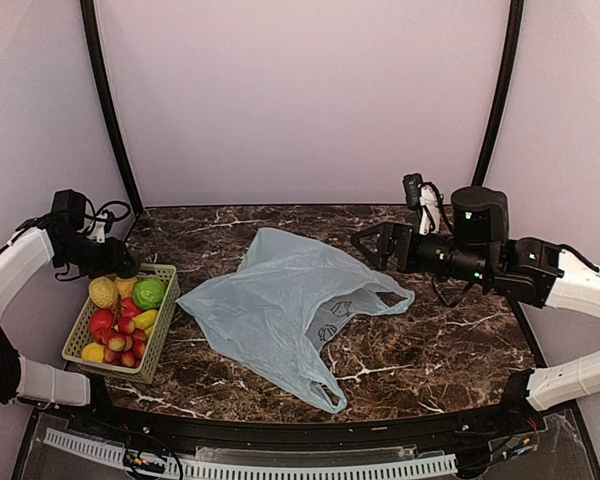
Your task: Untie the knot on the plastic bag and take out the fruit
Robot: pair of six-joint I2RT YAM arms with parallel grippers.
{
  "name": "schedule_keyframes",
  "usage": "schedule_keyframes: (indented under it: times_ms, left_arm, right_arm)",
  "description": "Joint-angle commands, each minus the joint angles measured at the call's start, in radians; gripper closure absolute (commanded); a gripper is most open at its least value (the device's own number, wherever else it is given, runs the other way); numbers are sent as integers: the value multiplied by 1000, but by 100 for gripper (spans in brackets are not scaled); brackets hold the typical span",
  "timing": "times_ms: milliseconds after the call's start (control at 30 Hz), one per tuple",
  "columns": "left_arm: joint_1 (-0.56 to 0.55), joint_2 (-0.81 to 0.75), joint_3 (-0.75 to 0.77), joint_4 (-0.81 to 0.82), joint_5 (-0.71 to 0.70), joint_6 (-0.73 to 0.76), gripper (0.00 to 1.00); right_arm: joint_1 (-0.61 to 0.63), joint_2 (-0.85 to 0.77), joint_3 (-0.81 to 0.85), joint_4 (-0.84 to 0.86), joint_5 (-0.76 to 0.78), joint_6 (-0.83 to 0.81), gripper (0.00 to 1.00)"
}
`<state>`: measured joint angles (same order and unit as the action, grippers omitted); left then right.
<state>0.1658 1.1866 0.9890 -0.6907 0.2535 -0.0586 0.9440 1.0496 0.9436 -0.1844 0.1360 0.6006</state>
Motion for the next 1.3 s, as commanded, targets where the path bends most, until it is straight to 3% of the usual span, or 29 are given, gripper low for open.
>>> schedule_keyframes:
  times_ms: [0,200,400,633,1000,1100,1267]
  left_arm:
    - [5,13,-34,26,4,16,57]
    - [6,37,-41,36,-14,12,52]
    - [6,45,-45,39,-14,10,35]
    - [6,34,-49,39,-30,11,23]
    - [6,-68,-21,22,-109,21,15]
    - [2,-119,15,0,-76,11,15]
    - [-120,-172,70,-35,-4,-23,15]
  right_arm:
    - [-7,7,-5,3,7,6,1]
    - [-7,13,-2,4,7,11,1]
    - [-7,17,0,3,5,13,1]
    - [-7,21,3,3,2,14,1]
    - [-8,11,3,-2,13,5,1]
    - [-7,-2,1,-11,15,-9,1]
    - [-7,-36,-30,-34,14,-25,5]
